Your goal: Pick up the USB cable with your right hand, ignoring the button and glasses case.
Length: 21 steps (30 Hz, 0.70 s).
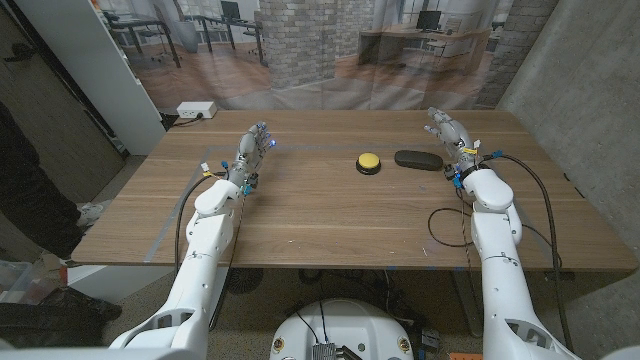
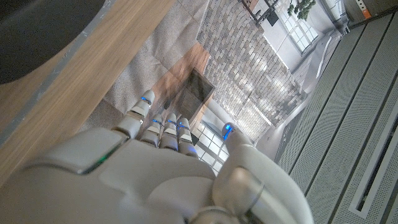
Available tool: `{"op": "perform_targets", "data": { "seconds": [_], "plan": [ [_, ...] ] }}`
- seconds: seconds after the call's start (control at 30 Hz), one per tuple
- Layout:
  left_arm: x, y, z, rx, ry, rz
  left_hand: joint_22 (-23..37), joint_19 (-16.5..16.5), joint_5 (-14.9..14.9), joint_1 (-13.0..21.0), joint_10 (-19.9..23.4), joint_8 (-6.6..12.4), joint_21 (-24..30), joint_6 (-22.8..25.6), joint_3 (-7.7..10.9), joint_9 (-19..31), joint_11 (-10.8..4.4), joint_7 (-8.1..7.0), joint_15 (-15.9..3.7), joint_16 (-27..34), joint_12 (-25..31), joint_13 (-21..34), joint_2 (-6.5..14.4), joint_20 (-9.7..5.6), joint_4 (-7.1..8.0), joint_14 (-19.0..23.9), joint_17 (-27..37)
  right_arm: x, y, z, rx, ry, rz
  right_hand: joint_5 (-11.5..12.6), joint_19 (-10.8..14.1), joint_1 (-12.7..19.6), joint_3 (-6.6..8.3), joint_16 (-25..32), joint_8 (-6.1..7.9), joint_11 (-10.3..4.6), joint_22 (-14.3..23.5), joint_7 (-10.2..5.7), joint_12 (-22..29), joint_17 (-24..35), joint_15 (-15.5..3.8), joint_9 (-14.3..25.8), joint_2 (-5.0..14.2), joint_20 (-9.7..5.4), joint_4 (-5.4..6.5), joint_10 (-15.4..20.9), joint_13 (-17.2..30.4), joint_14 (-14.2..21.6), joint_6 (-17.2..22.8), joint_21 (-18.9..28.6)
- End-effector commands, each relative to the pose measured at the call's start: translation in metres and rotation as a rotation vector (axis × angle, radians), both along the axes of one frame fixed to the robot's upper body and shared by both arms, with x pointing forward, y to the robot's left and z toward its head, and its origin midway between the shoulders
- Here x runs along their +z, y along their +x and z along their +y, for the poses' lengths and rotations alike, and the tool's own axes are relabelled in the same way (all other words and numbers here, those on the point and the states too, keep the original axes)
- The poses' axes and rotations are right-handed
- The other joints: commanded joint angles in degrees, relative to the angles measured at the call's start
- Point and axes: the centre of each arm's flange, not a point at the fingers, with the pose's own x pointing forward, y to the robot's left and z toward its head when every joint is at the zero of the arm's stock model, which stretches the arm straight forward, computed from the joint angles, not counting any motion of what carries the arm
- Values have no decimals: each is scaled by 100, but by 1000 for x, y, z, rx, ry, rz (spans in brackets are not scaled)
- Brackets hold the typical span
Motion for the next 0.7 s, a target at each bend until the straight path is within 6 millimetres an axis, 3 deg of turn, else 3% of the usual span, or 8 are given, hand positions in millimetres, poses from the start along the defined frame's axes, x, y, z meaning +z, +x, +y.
{"op": "perform_targets", "data": {
  "seconds": [0.03,0.7],
  "plan": [
    [0,1,0,-4,-2,2,31,-312,45,5,-419,40,15,-483,5,26,13,10,60,38,33,32,714,51,-8,-734,21,8,-12,-6,-66,-61,-36,-9,67,78,19,4,32,22,11,8,53,19,28,28,10,-7,-64,63,27,60,59,28],
    [0,2,-1,-4,1,5,31,-313,50,5,-404,41,10,-462,-2,27,17,18,61,37,35,33,713,58,-8,-731,21,14,-31,-16,-190,-169,-58,-21,110,223,61,-1,36,28,11,-12,50,19,16,30,30,1,-221,120,27,111,128,21]
  ]
}}
